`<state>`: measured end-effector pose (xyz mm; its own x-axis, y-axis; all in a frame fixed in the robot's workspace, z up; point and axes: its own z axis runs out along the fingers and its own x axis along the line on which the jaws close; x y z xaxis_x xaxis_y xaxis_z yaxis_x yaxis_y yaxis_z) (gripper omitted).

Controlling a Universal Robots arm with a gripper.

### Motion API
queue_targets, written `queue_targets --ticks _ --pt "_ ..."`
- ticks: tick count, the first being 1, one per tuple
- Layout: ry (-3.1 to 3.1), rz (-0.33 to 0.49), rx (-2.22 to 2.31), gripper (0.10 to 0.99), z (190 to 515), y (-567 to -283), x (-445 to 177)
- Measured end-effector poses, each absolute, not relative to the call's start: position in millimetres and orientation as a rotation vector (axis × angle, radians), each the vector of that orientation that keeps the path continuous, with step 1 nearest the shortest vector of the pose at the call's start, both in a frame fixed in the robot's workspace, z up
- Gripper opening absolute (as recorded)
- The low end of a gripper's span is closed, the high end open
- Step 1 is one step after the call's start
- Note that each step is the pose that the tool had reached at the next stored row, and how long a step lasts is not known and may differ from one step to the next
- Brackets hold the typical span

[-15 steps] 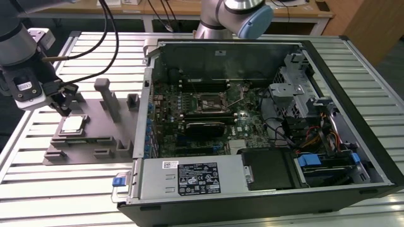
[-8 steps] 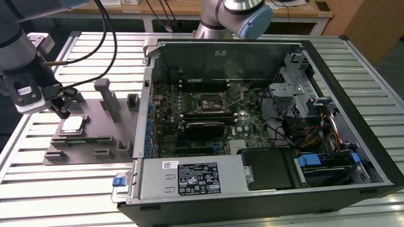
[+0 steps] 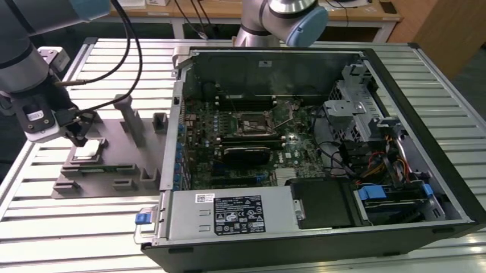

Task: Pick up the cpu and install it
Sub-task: 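Pick up the cpu and move it towards the insertion slot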

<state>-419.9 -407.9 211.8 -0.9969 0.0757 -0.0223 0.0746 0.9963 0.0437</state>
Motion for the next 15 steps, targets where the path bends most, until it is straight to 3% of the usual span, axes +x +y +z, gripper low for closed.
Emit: queue_targets --ticks 15 --pt "3.115 0.065 0.117 0.106 198.7 -407.9 -416.7"
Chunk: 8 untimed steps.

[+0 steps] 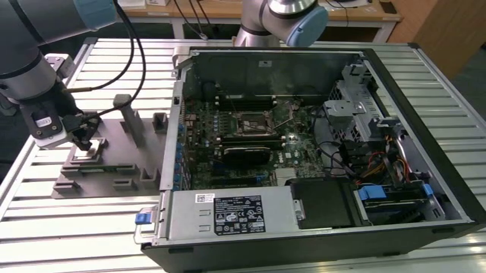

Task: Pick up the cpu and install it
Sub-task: 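Pick up the cpu and move it towards the insertion slot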

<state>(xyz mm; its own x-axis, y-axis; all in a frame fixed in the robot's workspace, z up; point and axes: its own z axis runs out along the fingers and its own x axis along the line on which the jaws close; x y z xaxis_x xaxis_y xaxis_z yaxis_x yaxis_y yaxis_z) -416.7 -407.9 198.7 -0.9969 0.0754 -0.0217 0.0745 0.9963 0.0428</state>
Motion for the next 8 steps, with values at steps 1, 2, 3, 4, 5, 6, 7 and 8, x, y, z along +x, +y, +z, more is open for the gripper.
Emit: queue_targets --ticks 1,2,3,4,5,6,7,8 --pt "3.115 0.066 0.117 0.106 198.6 -407.9 -416.7" --pt "3.115 0.066 0.117 0.106 198.6 -407.9 -416.7" --pt "3.115 0.065 0.117 0.114 198.6 -407.9 -416.7" --pt "3.115 0.066 0.117 0.169 198.6 -407.9 -416.7" --pt "3.115 0.065 0.117 0.169 198.6 -407.9 -416.7" --pt "3.115 0.066 0.117 0.231 198.6 -407.9 -416.7" --pt "3.115 0.066 0.117 0.294 198.6 -407.9 -416.7" --pt "3.115 0.066 0.117 0.294 198.5 -407.9 -416.7"
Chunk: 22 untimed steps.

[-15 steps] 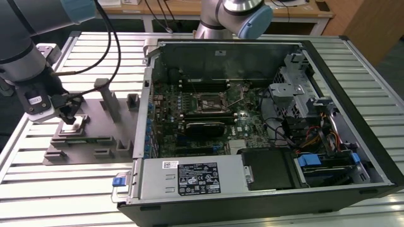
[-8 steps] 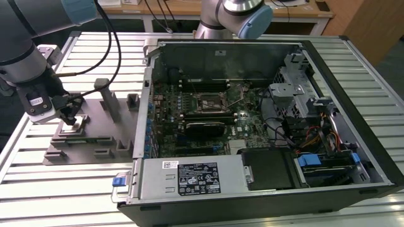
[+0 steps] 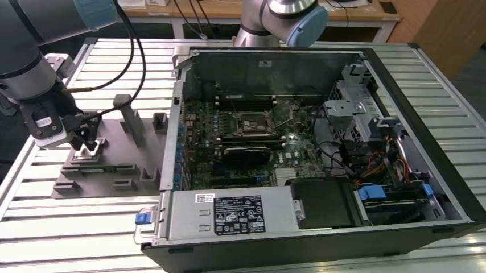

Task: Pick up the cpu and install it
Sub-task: 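Pick up the cpu and move it towards the insertion slot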

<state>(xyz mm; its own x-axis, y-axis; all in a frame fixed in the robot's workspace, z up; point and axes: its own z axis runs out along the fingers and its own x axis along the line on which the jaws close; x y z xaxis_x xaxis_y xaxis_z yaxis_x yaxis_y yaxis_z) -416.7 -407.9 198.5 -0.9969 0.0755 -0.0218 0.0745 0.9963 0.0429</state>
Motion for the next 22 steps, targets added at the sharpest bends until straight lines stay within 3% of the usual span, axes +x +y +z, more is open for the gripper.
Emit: queue_targets --ticks 5,8,10,12,13,22 --pt "3.115 0.066 0.117 0.525 198.5 -407.9 -416.7" --pt "3.115 0.065 0.117 0.584 198.5 -407.9 -416.7" --pt "3.115 0.065 0.117 0.702 198.4 -407.9 -416.7" --pt "3.115 0.065 0.117 0.702 198.4 -407.9 -416.7" --pt "3.115 0.065 0.117 0.765 198.4 -408.0 -416.7" --pt "3.116 0.066 0.112 0.765 186.4 -407.5 -416.8"
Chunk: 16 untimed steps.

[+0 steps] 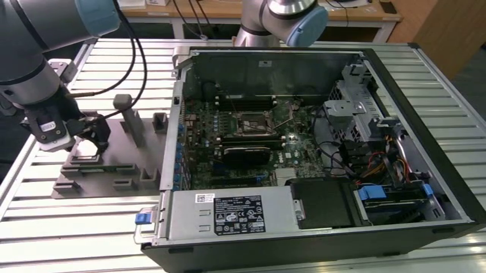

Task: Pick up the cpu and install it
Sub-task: 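Pick up the cpu and move it towards the insertion slot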

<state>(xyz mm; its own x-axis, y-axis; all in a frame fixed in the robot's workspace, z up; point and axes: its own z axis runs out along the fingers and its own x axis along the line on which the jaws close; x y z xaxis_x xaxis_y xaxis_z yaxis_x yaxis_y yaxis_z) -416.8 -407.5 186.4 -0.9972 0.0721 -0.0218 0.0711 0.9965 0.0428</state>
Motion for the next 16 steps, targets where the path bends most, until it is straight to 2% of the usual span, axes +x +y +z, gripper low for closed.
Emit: queue_targets --ticks 16 --pt "3.117 0.066 0.083 0.753 178.7 -405.1 -416.8"
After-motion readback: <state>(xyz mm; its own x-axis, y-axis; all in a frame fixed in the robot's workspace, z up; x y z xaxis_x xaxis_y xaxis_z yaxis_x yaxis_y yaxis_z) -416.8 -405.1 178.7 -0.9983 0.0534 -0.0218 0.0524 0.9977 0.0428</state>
